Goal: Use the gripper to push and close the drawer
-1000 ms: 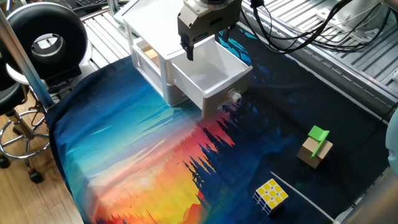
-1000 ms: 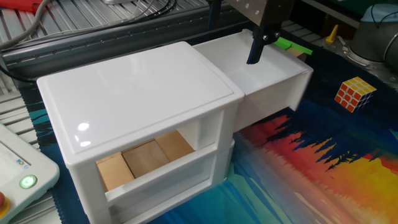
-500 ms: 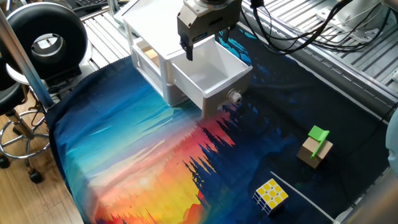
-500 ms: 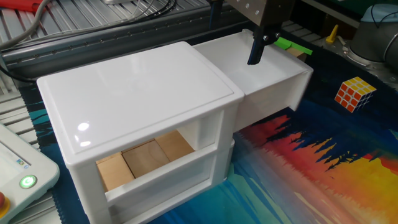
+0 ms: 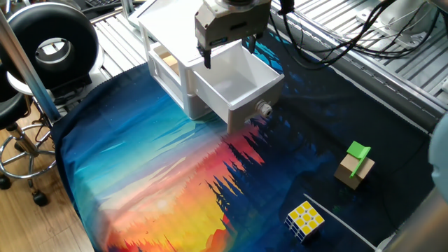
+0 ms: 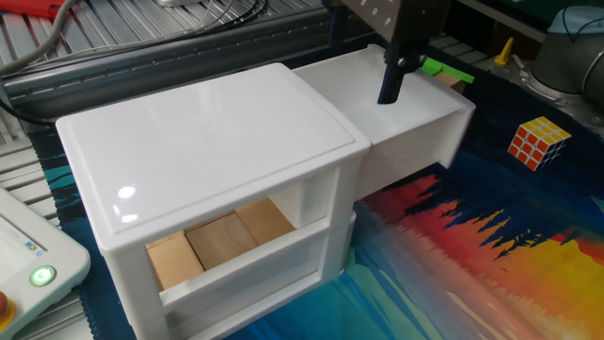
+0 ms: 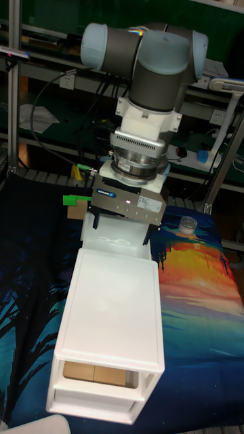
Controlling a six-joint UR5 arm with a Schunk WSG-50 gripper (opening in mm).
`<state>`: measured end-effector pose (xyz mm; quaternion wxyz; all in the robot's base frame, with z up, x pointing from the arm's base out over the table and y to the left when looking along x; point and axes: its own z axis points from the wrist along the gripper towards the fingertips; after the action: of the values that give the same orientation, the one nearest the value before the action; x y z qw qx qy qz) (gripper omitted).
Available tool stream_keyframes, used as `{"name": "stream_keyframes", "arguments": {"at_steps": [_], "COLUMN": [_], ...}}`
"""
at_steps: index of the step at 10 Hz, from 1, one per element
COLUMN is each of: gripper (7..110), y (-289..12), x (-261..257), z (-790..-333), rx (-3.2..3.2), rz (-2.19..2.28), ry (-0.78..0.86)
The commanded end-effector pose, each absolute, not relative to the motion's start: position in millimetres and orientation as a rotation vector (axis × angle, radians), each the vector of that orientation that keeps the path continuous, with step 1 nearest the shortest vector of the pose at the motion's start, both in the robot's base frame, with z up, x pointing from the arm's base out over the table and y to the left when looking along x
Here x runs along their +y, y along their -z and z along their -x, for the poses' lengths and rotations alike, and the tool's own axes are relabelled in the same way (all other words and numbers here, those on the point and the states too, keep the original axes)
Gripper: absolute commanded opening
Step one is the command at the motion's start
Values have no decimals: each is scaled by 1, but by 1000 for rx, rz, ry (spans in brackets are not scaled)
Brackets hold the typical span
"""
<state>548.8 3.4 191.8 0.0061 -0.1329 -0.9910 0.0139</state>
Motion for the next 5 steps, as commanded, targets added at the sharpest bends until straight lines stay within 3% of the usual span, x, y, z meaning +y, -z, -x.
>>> {"name": "stream_keyframes", "arguments": {"at_steps": [1,2,3,4,5], "gripper": [109,109,109,109,109], "y": [-181,-186,-198,-208,-219], "x": [4,35,39,48,46], "z": [-550,-590,-617,-608,-605], "rx": [-3041,-3236,-3330,-3313,-3321], "rz": [538,-189,-475,-409,-352], "ry": [-64,183,243,327,302]}}
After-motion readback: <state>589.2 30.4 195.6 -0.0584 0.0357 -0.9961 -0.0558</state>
